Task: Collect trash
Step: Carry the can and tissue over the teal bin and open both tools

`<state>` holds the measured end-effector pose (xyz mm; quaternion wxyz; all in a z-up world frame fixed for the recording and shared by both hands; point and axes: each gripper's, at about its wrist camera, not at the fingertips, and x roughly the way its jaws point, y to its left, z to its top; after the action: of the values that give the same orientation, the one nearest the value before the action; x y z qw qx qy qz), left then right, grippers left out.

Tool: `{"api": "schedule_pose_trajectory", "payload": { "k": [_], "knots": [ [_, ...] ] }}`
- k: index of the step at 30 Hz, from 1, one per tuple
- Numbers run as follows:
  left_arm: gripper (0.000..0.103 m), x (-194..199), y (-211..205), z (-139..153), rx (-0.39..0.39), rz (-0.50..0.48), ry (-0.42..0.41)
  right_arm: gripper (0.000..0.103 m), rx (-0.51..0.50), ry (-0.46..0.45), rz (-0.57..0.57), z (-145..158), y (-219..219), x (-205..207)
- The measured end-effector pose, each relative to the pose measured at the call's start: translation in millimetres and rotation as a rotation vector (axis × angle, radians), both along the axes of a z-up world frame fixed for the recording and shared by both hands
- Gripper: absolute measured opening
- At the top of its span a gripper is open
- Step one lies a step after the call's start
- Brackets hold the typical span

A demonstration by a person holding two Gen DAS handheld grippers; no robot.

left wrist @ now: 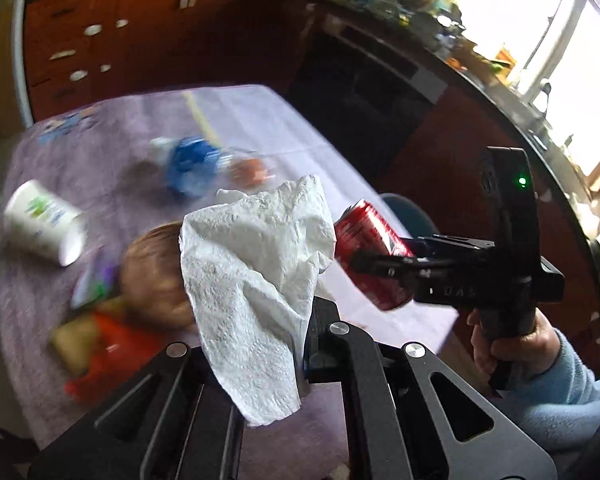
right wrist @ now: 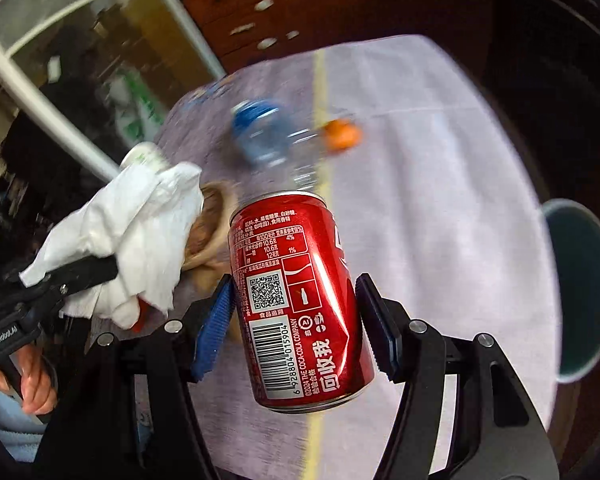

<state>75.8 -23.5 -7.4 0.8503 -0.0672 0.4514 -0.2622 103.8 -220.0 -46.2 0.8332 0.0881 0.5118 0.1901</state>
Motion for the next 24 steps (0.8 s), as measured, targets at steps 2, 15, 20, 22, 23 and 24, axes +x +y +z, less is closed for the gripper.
{"api": "schedule_pose_trajectory", "payload": {
  "k": [2, 15, 20, 22, 23, 24],
  "knots": [
    [0.004, 0, -25, 4, -0.003, -0.047, -0.014, 0.059, 0.006, -0.013, -0.072, 4, -37, -1],
    [0.004, 38, -202, -15, 0.044, -0.302, 0.001, 0.059, 0.032, 0.036, -0.446, -45, -243, -15],
    [0.004, 52, -259, -24, 0.071, -0.366, 0.012, 0.076, 0.054, 0.037, -0.493, -56, -273, -11],
    [0.004, 55, -276, -27, 0.076, -0.385, 0.015, 0.078, 0.053, 0.028, -0.498, -56, -280, -12],
    [0.004, 57, -286, -29, 0.080, -0.397, 0.017, 0.080, 0.053, 0.025, -0.499, -55, -282, -13],
    [0.004, 58, -294, -31, 0.085, -0.405, 0.017, 0.081, 0.049, 0.018, -0.502, -53, -285, -14]
  ]
}}
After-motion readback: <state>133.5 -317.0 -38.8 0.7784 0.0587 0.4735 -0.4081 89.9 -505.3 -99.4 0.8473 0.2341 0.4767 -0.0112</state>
